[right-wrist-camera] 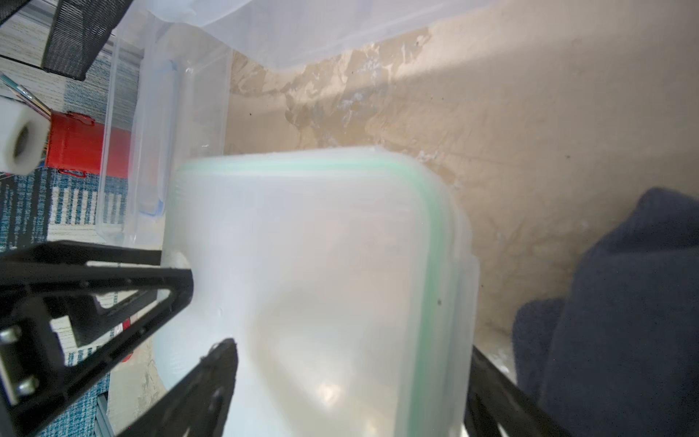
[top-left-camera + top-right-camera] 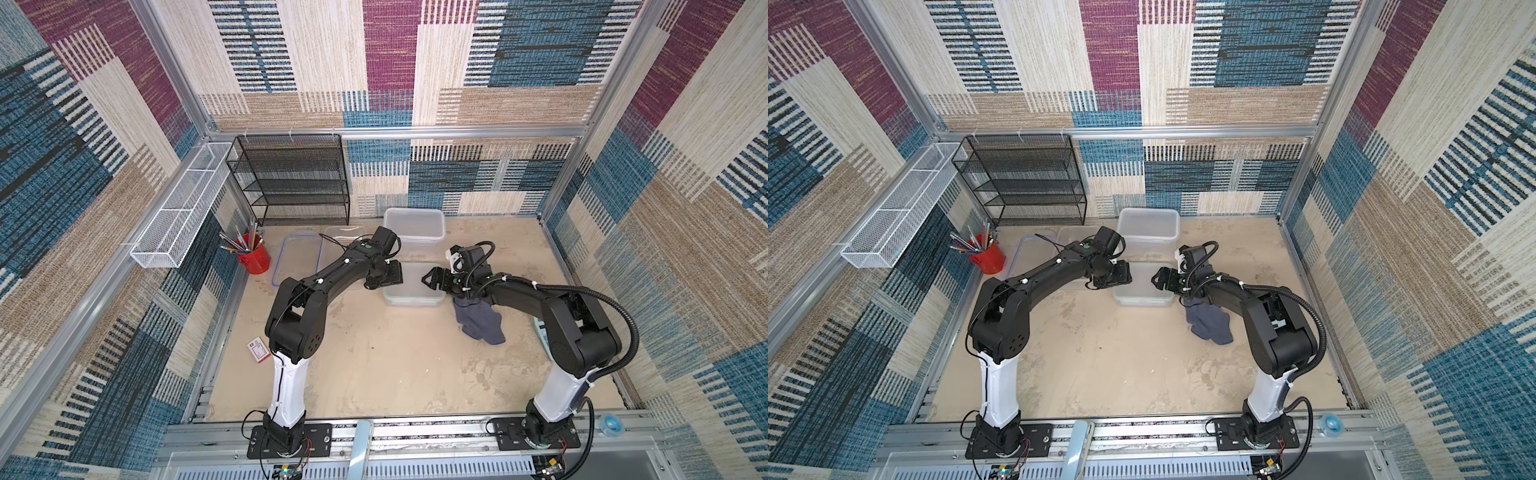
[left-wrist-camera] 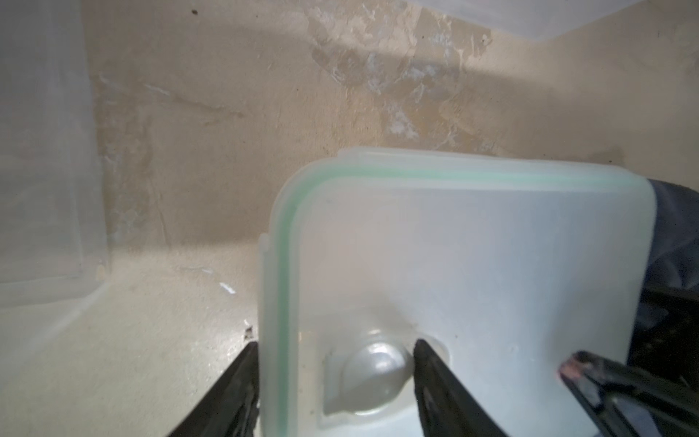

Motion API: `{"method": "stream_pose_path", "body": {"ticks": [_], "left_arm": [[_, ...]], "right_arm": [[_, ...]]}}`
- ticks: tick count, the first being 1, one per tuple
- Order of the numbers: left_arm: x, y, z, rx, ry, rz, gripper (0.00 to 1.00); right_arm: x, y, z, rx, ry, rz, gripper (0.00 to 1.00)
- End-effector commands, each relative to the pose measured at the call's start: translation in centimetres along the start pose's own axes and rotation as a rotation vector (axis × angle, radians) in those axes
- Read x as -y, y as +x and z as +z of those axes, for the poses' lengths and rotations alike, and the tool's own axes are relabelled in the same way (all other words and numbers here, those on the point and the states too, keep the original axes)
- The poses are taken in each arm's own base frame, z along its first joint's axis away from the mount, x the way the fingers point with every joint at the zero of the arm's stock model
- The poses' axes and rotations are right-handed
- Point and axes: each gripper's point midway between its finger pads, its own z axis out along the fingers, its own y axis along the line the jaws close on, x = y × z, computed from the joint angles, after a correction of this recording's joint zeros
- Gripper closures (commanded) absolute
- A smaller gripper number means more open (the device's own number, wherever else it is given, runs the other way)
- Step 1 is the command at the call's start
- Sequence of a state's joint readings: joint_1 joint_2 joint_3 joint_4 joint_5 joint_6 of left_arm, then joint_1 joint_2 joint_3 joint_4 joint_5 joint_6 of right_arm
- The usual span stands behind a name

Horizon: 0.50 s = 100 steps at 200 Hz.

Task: Wipe the insides of the lunch boxes
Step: Move the lunch box to the center of the board.

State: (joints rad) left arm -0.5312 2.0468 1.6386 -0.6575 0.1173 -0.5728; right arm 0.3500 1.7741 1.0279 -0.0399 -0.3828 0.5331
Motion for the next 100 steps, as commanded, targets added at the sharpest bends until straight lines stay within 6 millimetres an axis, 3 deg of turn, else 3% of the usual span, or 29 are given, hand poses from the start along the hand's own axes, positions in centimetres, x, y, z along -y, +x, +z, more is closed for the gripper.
{"method": "stream_pose_path", "body": {"ticks": [1,100], "left_arm": [[-0.8,2.5,0.1,-0.09,-0.02,-0.027,0.35],[-2.2,4.4,0.4,-0.101,-0.042,-0.104,0.36]], "right_arm": [[-1.9,-1.5,-0.5,0.067,-0.077,-0.006,0.03],[-3.7,-1.4,-4.1,0.234,-0.268,0.24,0.01]]}}
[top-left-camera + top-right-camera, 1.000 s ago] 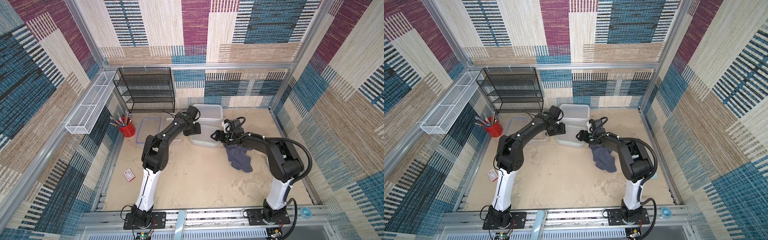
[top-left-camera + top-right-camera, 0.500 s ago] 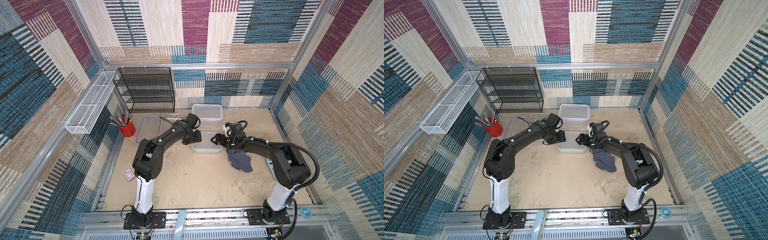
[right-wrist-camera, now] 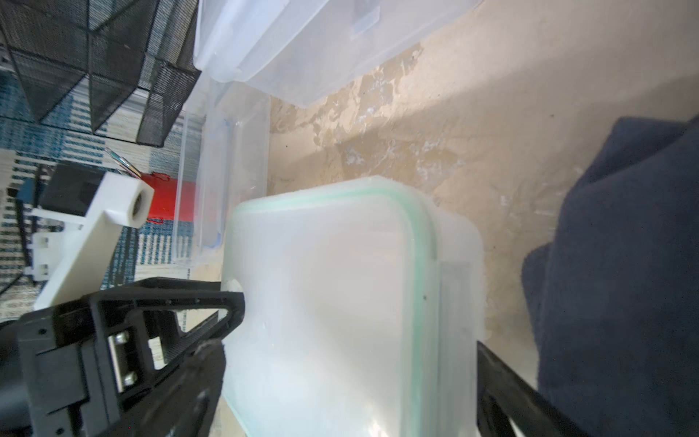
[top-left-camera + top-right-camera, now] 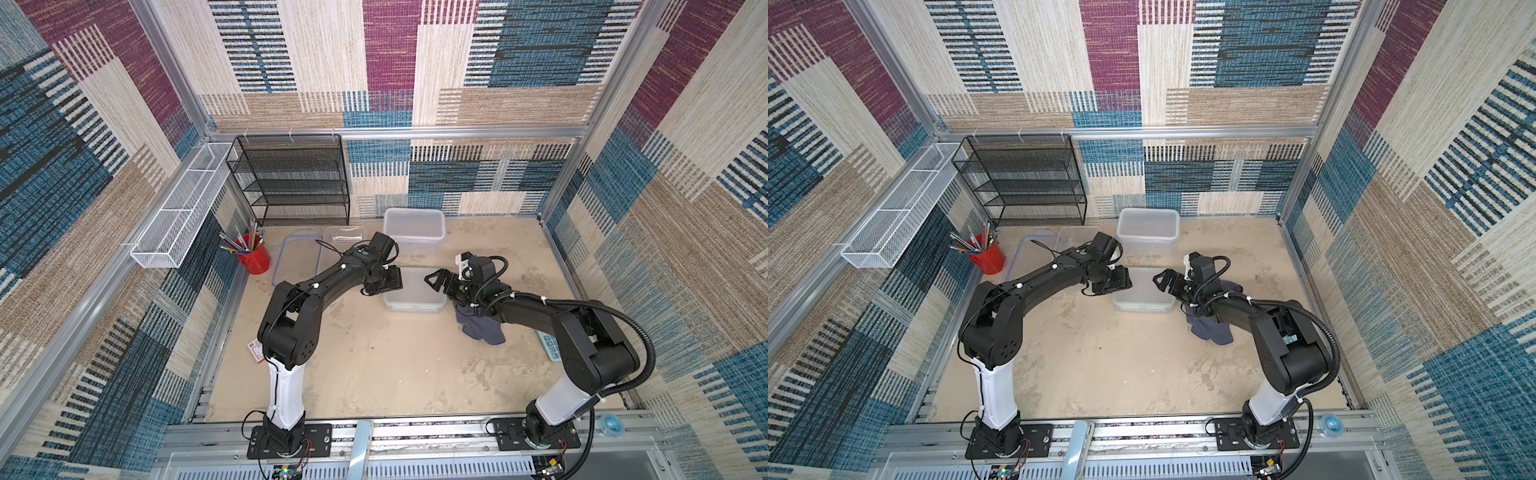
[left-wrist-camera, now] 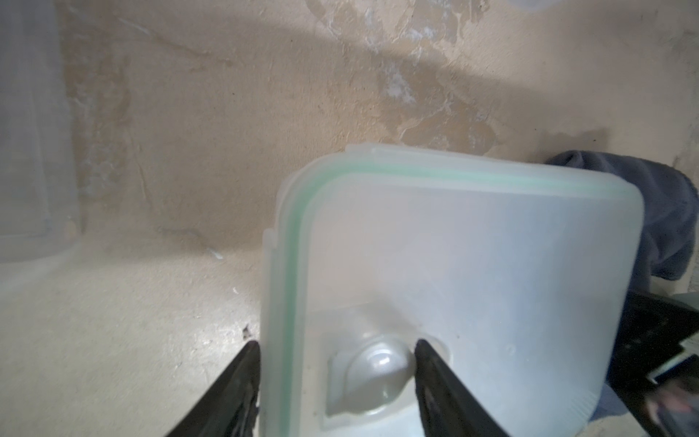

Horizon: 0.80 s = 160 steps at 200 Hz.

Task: Wipe the insides of the lunch boxes
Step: Move the lunch box to the center of the board.

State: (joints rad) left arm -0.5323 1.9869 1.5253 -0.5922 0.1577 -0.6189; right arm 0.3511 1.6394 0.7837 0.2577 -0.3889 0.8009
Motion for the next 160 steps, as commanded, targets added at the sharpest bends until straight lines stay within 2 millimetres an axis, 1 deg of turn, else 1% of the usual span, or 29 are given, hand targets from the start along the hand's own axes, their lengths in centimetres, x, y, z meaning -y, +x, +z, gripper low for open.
{"method": "stream_pose_path", "body": {"ticks": [1,20,43,70,81,96,110,123,141,160], "left_arm": [[-2.1,2.6,0.5,-0.085,-0.084,-0.063,0.36],[-2.2,2.8,0.3,-0.079,-0.086,-0.071,0.36],[-2.6,2.8,-0.2,-0.061,-0.098,-0.08,0.37],[-2.5,2.9,-0.5,-0.051,-0.092,-0.094,0.37],[-2.5,2.9,-0.6,-0.049,-0.087,-0.099,0.37],[-2.4,2.8,-0.7,-0.046,-0.082,-0.104,0.37],[-2.4,2.7,-0.9,-0.039,-0.083,-0.106,0.37],[-2.4,2.6,-1.0,-0.034,-0.084,-0.107,0.37],[-2.3,2.5,-1.1,-0.031,-0.082,-0.108,0.37],[-2.2,2.6,-1.0,-0.037,-0.077,-0.109,0.37]], "right_arm": [[-3.5,-2.0,-1.0,0.095,-0.156,0.053,0.01],[-2.5,-2.1,-1.1,0.115,-0.107,0.09,0.01],[-0.5,-2.0,-0.7,0.114,0.0,0.104,0.01],[2.0,-1.3,-0.7,0.109,0.109,0.12,0.01],[2.8,-1.0,-0.8,0.109,0.139,0.127,0.01],[3.3,-0.6,-1.0,0.105,0.153,0.138,0.01],[3.3,0.0,-1.2,0.105,0.133,0.153,0.01],[2.7,0.2,-1.7,0.121,0.087,0.162,0.01],[1.8,0.1,-2.4,0.157,0.023,0.176,0.0],[0.9,-0.3,-3.1,0.189,-0.029,0.176,0.04]]}}
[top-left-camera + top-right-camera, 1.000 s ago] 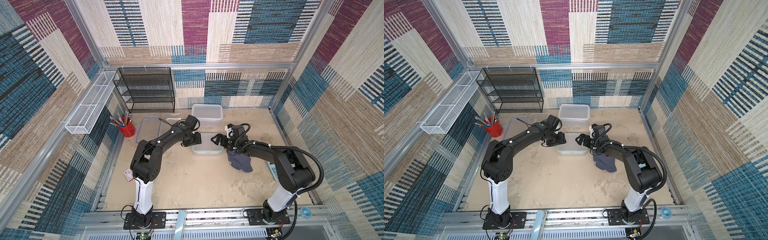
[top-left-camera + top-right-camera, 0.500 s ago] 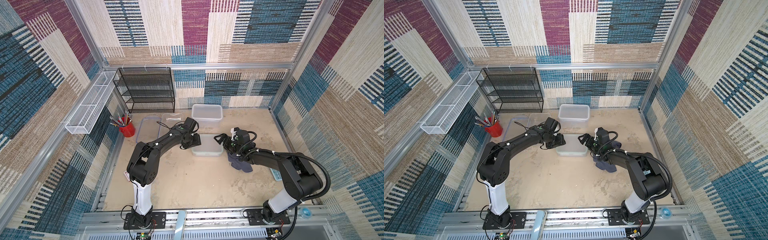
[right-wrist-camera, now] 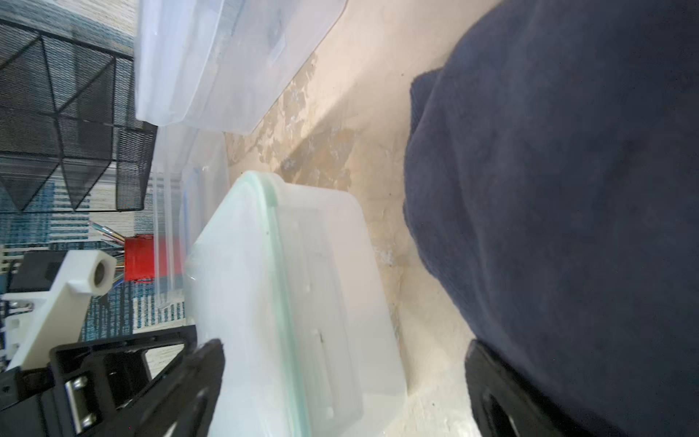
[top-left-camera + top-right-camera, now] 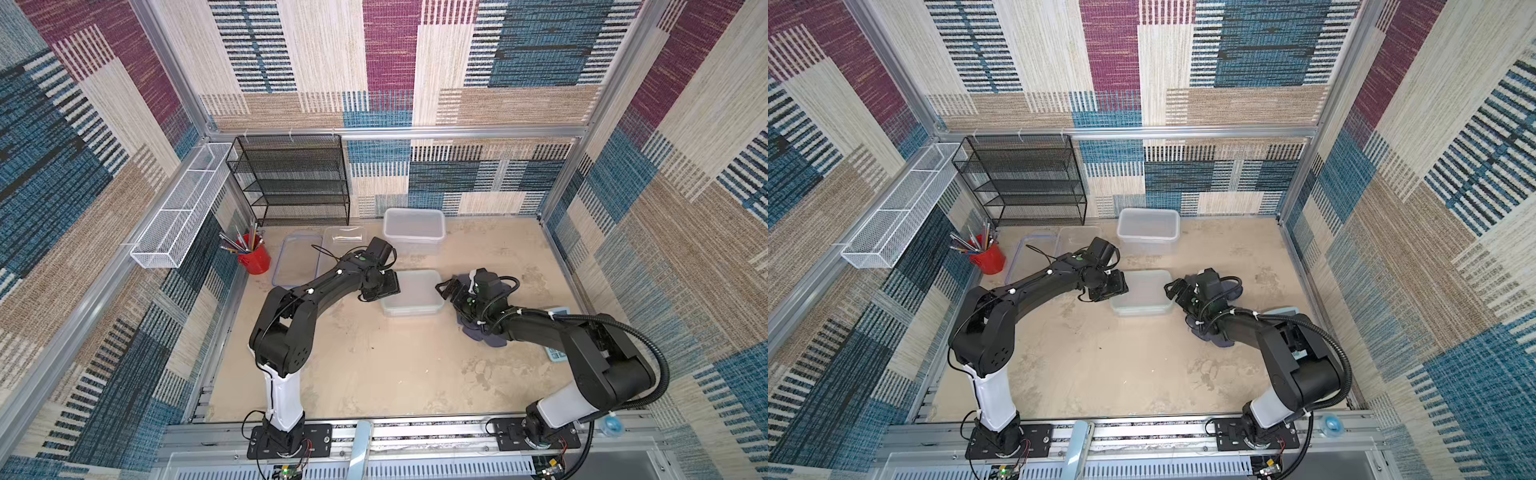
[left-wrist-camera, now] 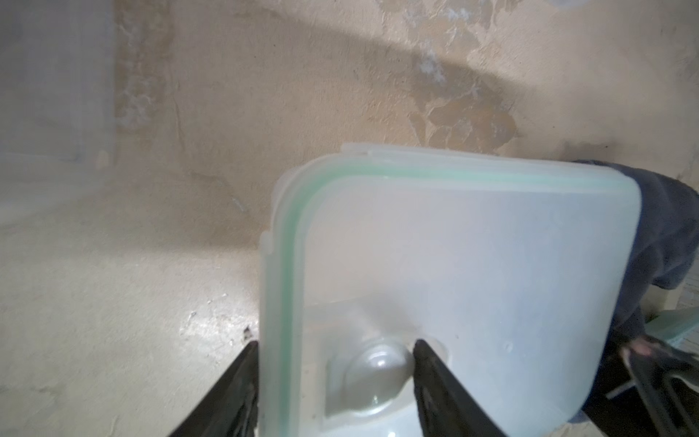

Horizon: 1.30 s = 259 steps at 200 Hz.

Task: Wipe the insides of the lunch boxes
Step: Move the lunch box to the center of the board, then open the fastener of the lunch box.

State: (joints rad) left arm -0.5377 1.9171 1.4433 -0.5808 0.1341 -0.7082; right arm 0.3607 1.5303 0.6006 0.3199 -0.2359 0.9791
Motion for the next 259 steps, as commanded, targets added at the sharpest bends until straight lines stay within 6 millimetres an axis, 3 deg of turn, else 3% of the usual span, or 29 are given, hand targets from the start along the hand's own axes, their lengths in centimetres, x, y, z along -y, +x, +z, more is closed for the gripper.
{"method": "stream_pose_path", "body": {"ticks": [1,40,71,159,259], "left_arm": [[-1.5,1.3,0.1,-0.047,-0.061,-0.024,0.37],[-1.4,1.3,0.1,-0.049,-0.058,-0.03,0.37],[-1.4,1.4,0.1,-0.047,-0.052,-0.031,0.37],[-1.4,1.6,0.2,-0.053,-0.047,-0.038,0.38],[-1.4,1.9,0.5,-0.065,-0.045,-0.029,0.39]], "right_arm": [[-3.1,-1.4,-0.9,0.069,-0.135,0.011,0.04],[-4.1,-1.4,-1.2,0.08,-0.213,0.045,0.09],[-3.3,-0.7,-0.5,0.062,-0.219,0.095,0.11],[-3.6,1.1,-0.1,0.037,-0.342,0.208,0.21],[-4.4,0.4,0.2,0.069,-0.466,0.304,0.28]]}}
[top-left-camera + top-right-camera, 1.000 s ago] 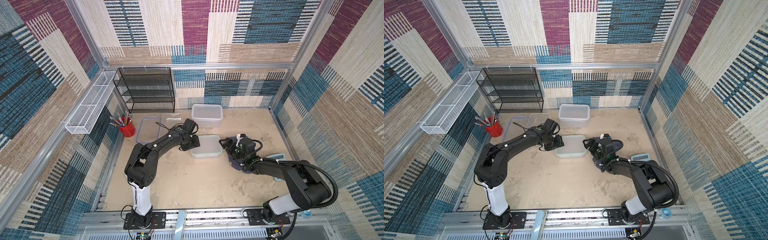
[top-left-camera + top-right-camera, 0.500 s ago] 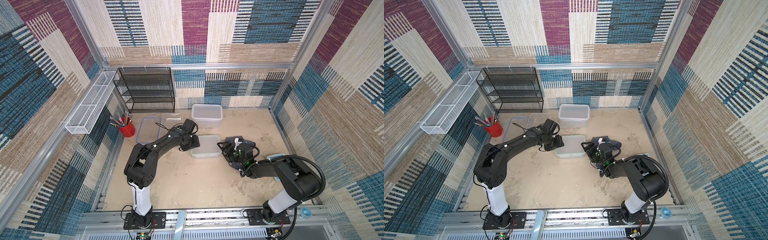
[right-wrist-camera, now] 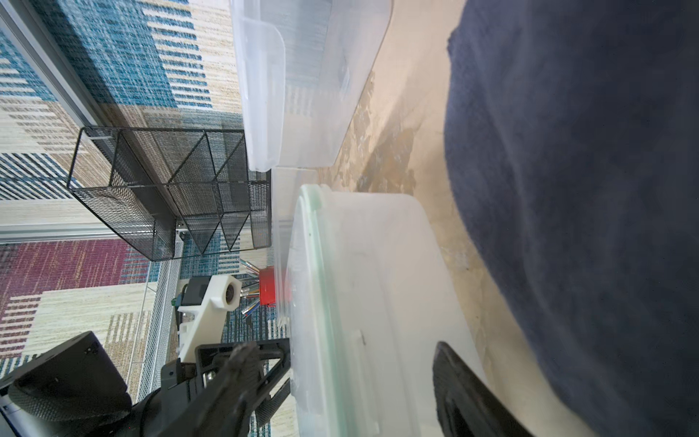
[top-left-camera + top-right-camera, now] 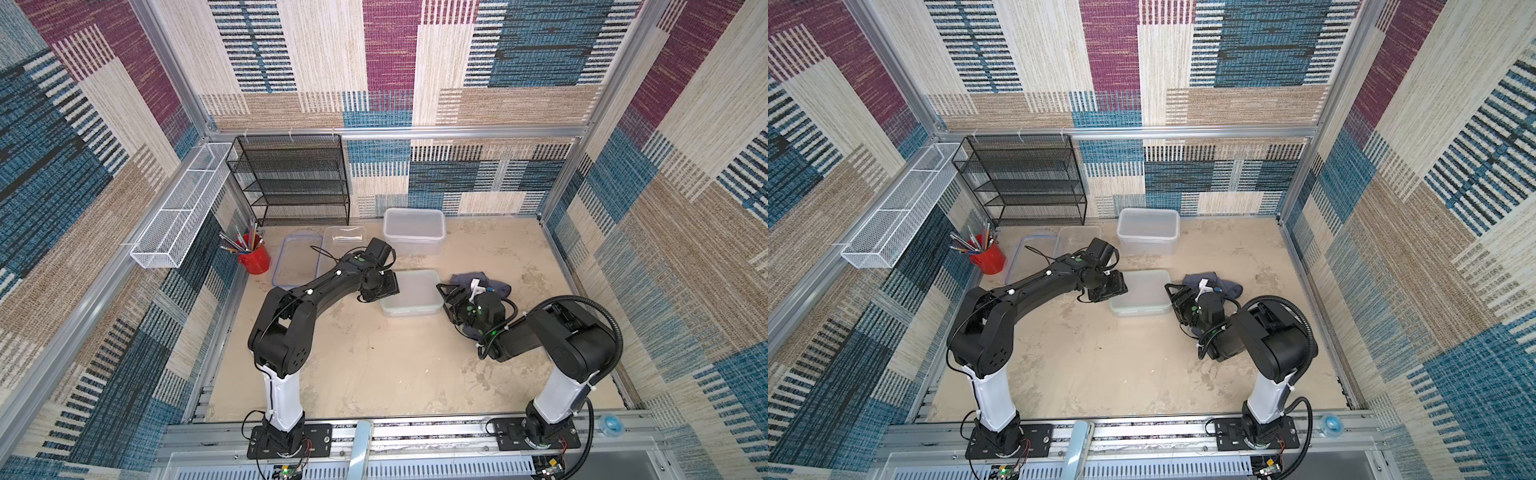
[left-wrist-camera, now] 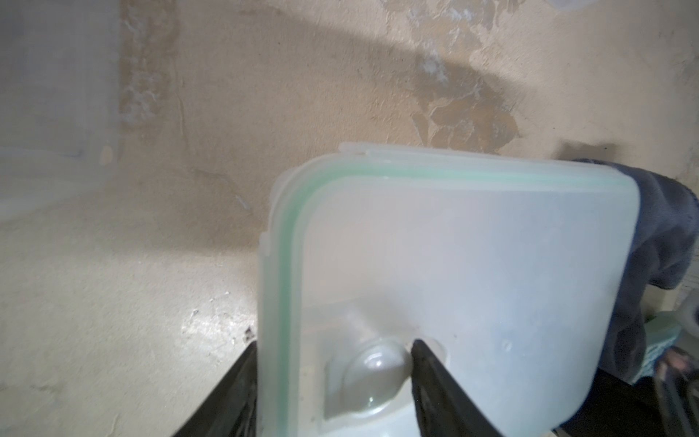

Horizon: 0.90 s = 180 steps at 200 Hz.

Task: Wipe the insides of the lunch boxes
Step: Open the fastener of the lunch box.

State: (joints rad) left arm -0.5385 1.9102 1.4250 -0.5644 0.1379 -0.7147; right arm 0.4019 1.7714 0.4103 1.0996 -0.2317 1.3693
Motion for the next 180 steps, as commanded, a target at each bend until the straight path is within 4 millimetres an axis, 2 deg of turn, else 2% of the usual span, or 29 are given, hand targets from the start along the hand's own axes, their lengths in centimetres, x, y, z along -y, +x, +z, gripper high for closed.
{"method": "stream_pose_path", "body": {"ticks": [1,107,180], "left_arm": [[-1.3,1.7,0.4,-0.065,-0.052,-0.025,0.39],[-1.3,1.7,0.5,-0.07,-0.05,-0.022,0.4],[-0.9,1.8,0.5,-0.075,-0.045,-0.016,0.4]], "right_arm": [[-3.0,0.5,0.0,-0.032,-0.137,0.027,0.28],[-4.3,0.6,0.1,-0.035,-0.251,0.066,0.37],[-4.3,1.3,0.7,-0.05,-0.296,0.124,0.51]]}}
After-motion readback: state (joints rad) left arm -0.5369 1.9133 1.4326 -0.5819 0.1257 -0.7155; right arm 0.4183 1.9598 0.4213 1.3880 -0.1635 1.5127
